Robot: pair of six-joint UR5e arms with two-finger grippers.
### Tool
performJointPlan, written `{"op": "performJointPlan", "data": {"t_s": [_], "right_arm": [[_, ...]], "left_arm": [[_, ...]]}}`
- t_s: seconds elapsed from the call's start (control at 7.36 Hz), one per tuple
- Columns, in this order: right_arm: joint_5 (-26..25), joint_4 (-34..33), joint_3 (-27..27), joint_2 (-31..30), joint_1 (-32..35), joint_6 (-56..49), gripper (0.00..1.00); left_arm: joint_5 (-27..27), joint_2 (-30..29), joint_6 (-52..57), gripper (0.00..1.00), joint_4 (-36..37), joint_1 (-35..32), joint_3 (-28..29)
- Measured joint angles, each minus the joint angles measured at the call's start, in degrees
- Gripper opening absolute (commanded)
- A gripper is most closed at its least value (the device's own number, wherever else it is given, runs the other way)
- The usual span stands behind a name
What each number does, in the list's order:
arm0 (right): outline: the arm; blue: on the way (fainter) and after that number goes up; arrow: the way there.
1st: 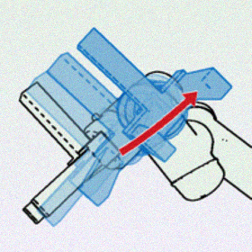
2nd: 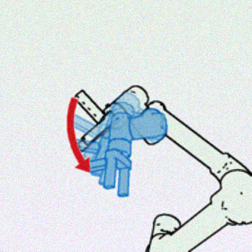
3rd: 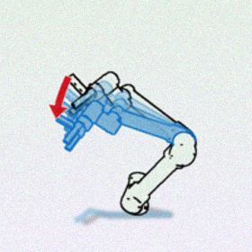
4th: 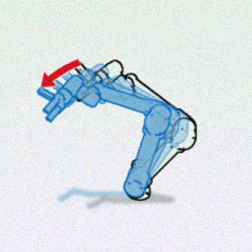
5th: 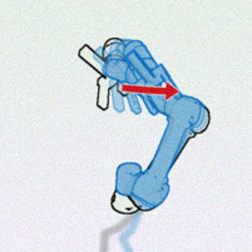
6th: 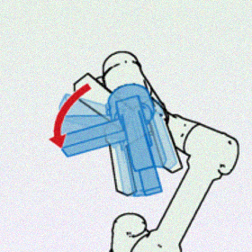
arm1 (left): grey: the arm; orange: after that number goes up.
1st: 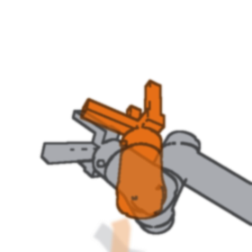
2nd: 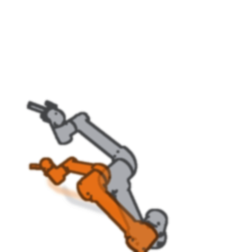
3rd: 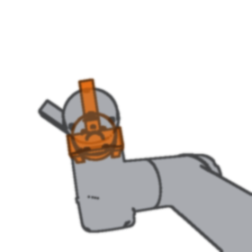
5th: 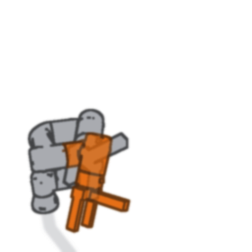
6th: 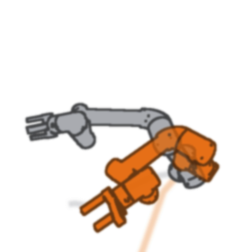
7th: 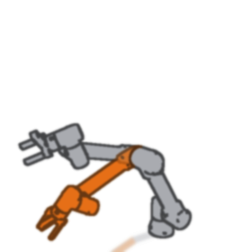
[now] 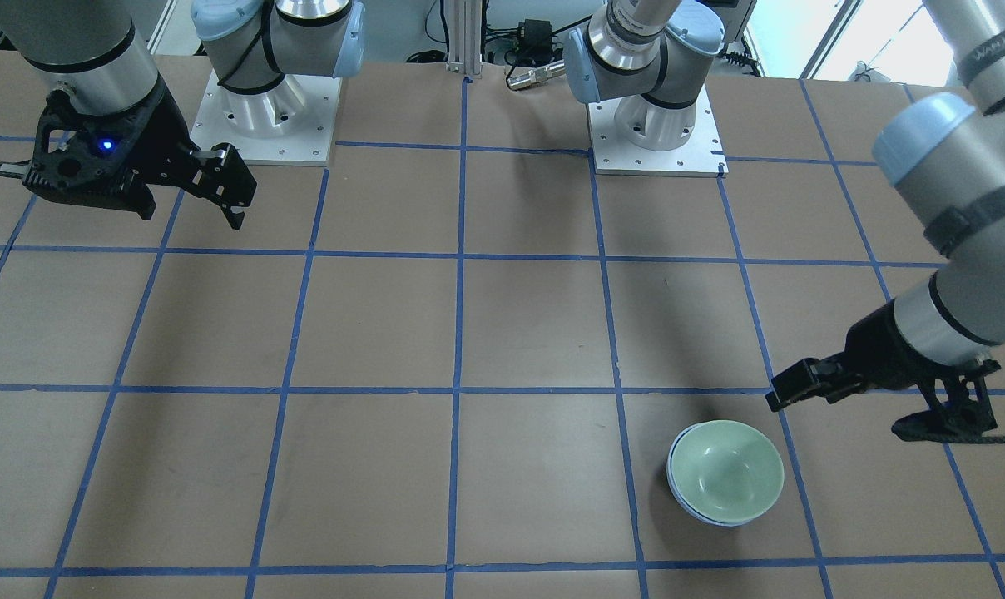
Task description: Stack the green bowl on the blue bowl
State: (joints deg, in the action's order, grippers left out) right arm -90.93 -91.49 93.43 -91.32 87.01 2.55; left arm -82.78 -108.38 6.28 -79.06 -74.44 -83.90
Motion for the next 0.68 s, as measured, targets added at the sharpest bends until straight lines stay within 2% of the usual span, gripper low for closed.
{"op": "performJointPlan", "data": {"t_s": [0.27, 0.68], "right_arm": [[-0.02, 0.00, 0.00, 0.00, 0.00, 0.00, 1.00], [-0.04, 0.00, 0.01, 0.00, 0.00, 0.00, 1.00]], "left_arm": [[-4.39, 6.39, -2.87, 1.00, -2.55, -5.95, -0.02], [-6.37, 14.95, -7.81, 1.00, -3.94, -14.96, -1.46]]}}
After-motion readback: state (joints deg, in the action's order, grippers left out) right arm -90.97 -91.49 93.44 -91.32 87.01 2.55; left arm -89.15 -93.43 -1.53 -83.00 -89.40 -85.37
